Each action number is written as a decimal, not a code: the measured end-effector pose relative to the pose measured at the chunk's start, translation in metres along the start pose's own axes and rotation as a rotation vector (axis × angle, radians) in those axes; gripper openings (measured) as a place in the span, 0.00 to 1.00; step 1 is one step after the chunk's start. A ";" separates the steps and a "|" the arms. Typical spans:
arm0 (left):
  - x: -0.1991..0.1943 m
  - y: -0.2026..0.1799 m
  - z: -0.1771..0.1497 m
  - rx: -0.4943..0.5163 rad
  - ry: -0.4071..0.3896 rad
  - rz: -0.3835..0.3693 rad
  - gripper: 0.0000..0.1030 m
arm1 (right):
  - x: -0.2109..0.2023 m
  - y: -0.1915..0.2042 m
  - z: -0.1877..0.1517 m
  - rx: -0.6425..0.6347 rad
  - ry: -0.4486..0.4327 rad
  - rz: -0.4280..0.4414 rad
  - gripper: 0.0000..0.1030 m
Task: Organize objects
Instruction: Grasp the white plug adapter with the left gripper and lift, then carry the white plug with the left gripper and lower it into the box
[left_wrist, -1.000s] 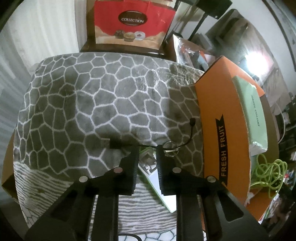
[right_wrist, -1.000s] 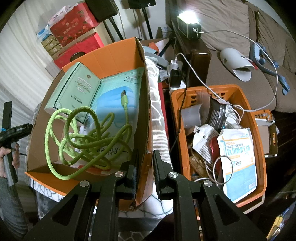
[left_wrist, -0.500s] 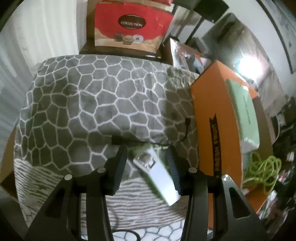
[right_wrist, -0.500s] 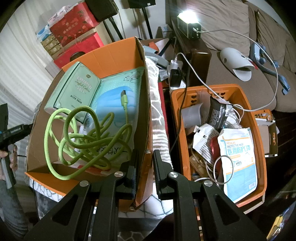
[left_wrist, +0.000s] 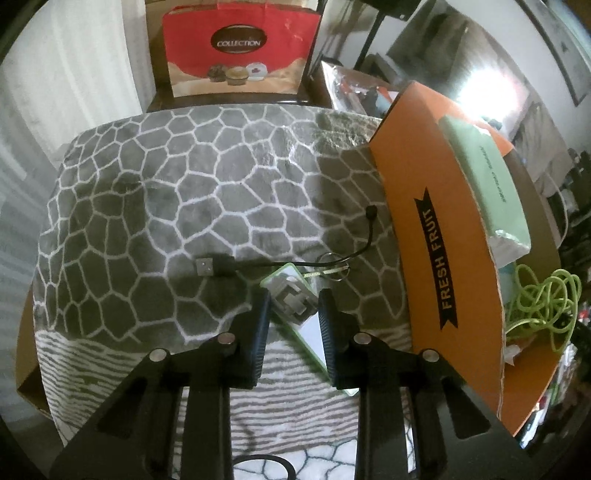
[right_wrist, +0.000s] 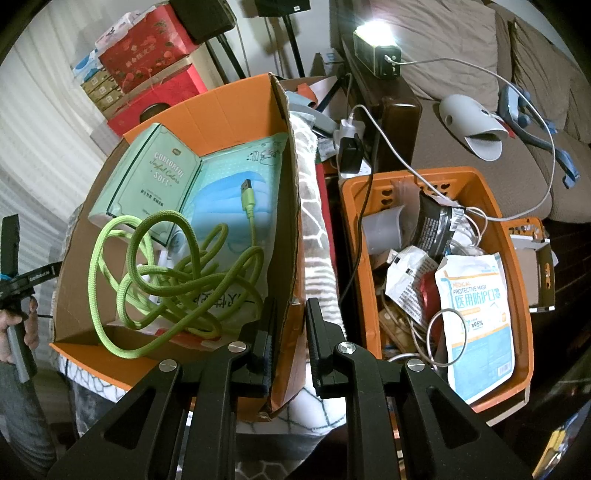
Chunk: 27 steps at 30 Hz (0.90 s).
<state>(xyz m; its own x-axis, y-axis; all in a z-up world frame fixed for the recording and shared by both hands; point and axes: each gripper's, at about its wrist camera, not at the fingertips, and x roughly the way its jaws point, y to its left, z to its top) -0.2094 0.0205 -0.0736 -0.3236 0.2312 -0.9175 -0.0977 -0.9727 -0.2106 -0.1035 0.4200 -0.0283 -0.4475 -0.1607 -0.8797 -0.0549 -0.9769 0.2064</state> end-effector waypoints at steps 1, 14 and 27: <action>-0.002 -0.001 -0.001 0.000 -0.006 -0.004 0.23 | 0.000 0.000 0.000 0.000 0.000 0.000 0.14; -0.062 -0.043 0.001 0.094 -0.094 -0.103 0.23 | 0.000 0.000 0.000 0.000 0.000 0.000 0.14; -0.084 -0.096 -0.011 0.225 -0.085 -0.166 0.23 | 0.000 0.001 0.000 0.000 0.000 0.001 0.14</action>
<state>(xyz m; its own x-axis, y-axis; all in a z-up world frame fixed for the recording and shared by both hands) -0.1628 0.0939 0.0205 -0.3623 0.3968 -0.8434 -0.3591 -0.8944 -0.2665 -0.1037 0.4193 -0.0276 -0.4475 -0.1613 -0.8796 -0.0549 -0.9768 0.2070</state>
